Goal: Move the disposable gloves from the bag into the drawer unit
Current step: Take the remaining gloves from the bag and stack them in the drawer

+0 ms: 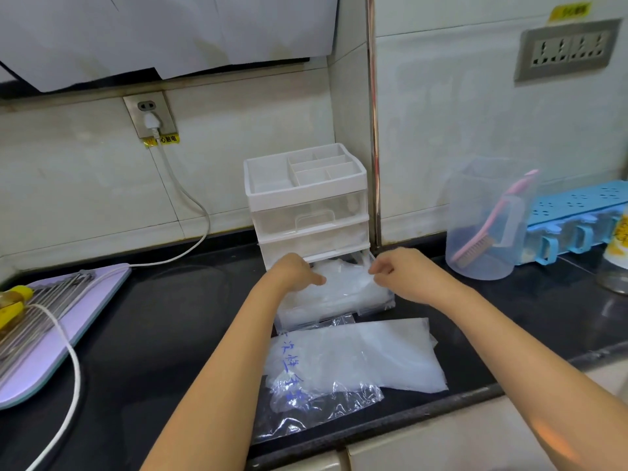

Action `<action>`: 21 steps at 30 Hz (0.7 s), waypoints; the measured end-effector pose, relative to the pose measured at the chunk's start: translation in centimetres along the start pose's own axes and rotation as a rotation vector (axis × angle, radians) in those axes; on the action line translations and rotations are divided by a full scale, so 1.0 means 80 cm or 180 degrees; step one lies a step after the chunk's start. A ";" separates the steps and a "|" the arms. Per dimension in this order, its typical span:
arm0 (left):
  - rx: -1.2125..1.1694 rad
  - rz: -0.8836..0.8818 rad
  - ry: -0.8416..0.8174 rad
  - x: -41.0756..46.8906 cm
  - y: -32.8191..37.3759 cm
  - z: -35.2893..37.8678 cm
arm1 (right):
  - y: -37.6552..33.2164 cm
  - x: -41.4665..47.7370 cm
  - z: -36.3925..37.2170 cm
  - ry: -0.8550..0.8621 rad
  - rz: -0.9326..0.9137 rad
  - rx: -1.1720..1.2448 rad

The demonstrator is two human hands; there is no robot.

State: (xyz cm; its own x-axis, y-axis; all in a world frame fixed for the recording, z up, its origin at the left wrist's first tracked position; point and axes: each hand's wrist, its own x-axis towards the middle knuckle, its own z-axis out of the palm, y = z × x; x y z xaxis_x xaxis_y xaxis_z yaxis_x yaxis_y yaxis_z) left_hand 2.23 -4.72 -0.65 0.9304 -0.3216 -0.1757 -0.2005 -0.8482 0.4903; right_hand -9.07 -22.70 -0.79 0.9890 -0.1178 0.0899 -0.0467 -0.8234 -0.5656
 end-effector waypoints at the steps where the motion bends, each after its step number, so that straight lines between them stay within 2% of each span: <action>1: -0.0145 0.0078 0.0190 -0.011 0.000 0.000 | 0.005 -0.012 0.004 0.0027 -0.0009 0.0010; 5: -0.0398 0.0392 0.0926 -0.058 -0.001 0.018 | 0.023 -0.058 0.025 0.0260 0.0016 0.0039; 8: -0.0470 0.0678 0.1190 -0.094 -0.005 0.046 | 0.031 -0.087 0.041 0.0112 0.0097 -0.0237; 11: -0.0457 0.1009 0.0945 -0.121 -0.008 0.081 | 0.035 -0.110 0.056 -0.0155 0.0311 -0.0389; 13: -0.0345 0.1244 0.0637 -0.134 -0.008 0.105 | 0.037 -0.119 0.065 -0.0219 0.0220 -0.0256; 17: -0.0044 0.1460 0.0109 -0.145 -0.014 0.137 | 0.045 -0.125 0.081 -0.0090 0.0215 -0.0023; 21: 0.0012 0.1507 0.0050 -0.150 -0.019 0.146 | 0.047 -0.126 0.086 0.0366 0.0244 -0.0027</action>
State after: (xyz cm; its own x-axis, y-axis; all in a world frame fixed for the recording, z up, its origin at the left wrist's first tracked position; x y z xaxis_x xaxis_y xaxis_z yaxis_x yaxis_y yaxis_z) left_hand -12.20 -4.46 -9.28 0.7409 -0.6669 0.0791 -0.6048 -0.6114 0.5102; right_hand -18.25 -20.80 -9.45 0.9598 -0.2429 0.1404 -0.1231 -0.8142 -0.5674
